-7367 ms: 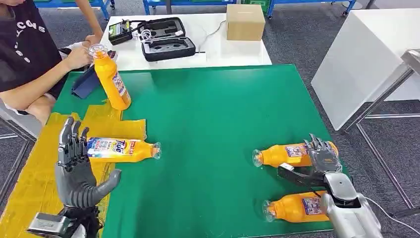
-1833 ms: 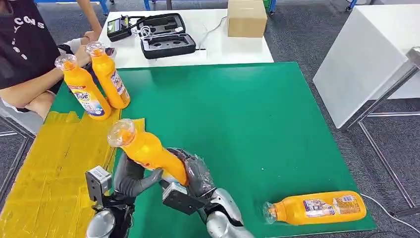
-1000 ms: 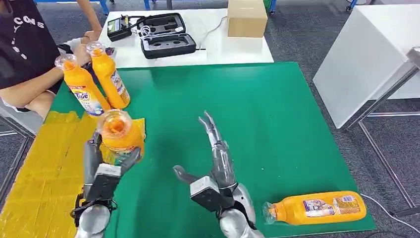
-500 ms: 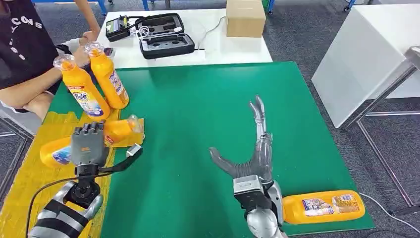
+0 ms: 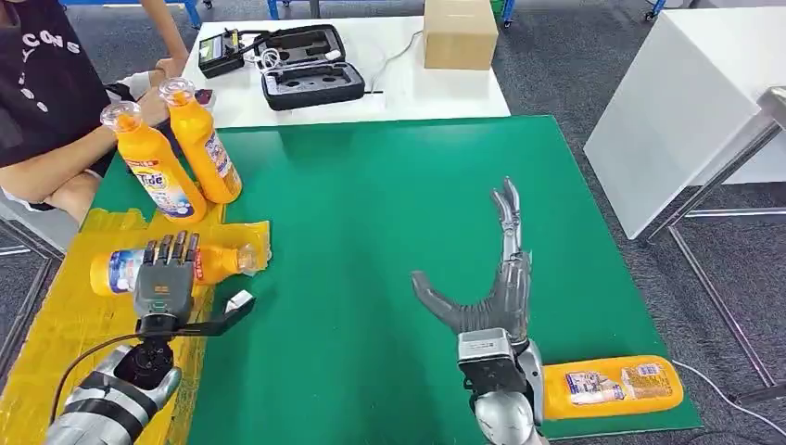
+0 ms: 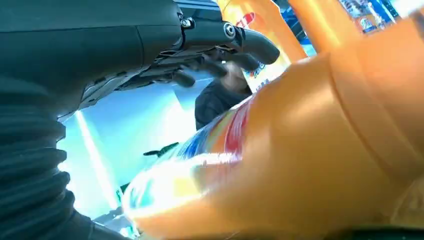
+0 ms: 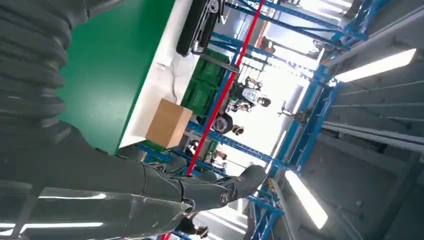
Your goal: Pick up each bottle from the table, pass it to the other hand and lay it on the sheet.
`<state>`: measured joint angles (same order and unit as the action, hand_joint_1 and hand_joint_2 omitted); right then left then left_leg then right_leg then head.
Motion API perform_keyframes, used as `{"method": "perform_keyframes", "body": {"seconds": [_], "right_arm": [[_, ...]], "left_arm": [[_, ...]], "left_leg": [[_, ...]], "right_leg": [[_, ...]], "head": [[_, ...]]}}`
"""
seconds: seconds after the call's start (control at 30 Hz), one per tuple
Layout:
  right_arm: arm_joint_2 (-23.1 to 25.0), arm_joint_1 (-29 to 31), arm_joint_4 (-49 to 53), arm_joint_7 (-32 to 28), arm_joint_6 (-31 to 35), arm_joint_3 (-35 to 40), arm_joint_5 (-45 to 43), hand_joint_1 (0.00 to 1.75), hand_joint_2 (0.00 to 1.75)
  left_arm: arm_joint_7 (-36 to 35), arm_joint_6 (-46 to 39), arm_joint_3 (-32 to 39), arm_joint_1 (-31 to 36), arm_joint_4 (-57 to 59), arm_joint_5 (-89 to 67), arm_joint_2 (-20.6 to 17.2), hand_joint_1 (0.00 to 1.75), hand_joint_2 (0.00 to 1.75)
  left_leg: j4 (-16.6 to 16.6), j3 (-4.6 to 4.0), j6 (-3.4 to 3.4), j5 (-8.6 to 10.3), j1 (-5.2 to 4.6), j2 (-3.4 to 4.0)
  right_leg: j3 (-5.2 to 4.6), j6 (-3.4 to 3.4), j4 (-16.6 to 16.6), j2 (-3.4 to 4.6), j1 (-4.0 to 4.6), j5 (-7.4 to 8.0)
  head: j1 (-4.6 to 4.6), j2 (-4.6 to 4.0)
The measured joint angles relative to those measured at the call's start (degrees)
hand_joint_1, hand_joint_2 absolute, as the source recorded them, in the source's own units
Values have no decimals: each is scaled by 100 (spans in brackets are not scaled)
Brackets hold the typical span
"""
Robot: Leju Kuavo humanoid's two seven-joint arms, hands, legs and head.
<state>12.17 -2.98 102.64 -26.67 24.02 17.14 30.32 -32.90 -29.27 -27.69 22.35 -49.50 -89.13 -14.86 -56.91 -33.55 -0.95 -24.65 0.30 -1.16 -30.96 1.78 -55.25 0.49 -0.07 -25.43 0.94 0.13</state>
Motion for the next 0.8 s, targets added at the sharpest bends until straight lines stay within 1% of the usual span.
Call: {"method": "perform_keyframes", "body": {"seconds": [0.1,0.13,0.2,0.23,0.3,0.33,0.43,0.6,0.63,0.7,0.73,0.8], "right_arm": [[-9,-7,-4,15,-11,-22,28,0,175],[-18,-13,-9,37,-33,-28,70,0,175],[-37,-37,-26,74,-52,-39,187,0,175],[-44,-43,-37,118,-112,-41,278,0,175],[-92,-72,-61,269,-337,-46,551,0,175],[-123,-99,-79,304,-398,-48,617,0,175],[-171,-113,-120,330,-446,-50,667,0,175],[-238,-136,-157,336,-467,-63,701,0,175],[-254,-133,-162,398,-564,-61,800,0,175],[-380,-143,-186,533,-910,-20,1053,0,175],[-483,-168,-199,508,-1098,-9,1013,0,175],[-712,-254,-205,322,-1661,-6,557,0,175]], "left_arm": [[75,-197,52,-3,74,0,24,0,175],[208,-322,135,-11,81,0,72,0,175],[754,-461,451,-54,76,67,215,0,175],[1141,-487,622,-112,41,233,315,0,175],[2437,-516,1210,-313,-246,921,623,0,175],[2836,-507,1474,-410,-409,1096,776,0,175],[3051,-489,1964,-600,-745,1198,1088,0,175],[3153,-426,2400,-725,-1032,1243,1320,0,175],[3393,-389,2450,-762,-1078,1481,1355,0,175],[4351,-150,2588,-926,-1365,2566,1484,0,175],[4825,66,2627,-1061,-1614,3168,1570,0,175],[5628,587,2653,-1386,-2190,4383,1741,0,175]], "left_leg": [[0,0,0,0,0,0],[0,-1,0,0,-1,-2],[0,-1,0,0,-2,-5],[0,-1,0,0,-3,-2],[0,-1,-1,-1,-7,0],[-1,-4,-1,-1,-7,-3],[-1,-6,-2,-2,-8,-2],[-1,-5,-1,-1,-5,-4],[-1,-5,-1,-1,-3,-3],[0,-4,-1,-1,-2,-2],[0,-5,-1,-2,-1,-2],[-1,-8,-1,-2,-4,-5]], "right_leg": [[-1,0,0,0,0,0],[1,0,0,-1,-1,0],[2,0,0,-4,-1,0],[1,0,0,-3,-2,0],[0,1,1,-1,-5,0],[0,1,1,-3,-7,0],[-1,2,1,-1,-8,1],[-1,2,2,-4,-2,1],[0,2,2,-3,0,1],[-2,2,1,-2,0,1],[-1,1,1,-3,0,0],[-2,1,2,-4,-2,-1]], "head": [[0,0],[0,0],[0,0],[-2,0],[2,0],[0,0],[-2,0],[2,0],[0,0],[4,0],[2,0],[2,0]]}}
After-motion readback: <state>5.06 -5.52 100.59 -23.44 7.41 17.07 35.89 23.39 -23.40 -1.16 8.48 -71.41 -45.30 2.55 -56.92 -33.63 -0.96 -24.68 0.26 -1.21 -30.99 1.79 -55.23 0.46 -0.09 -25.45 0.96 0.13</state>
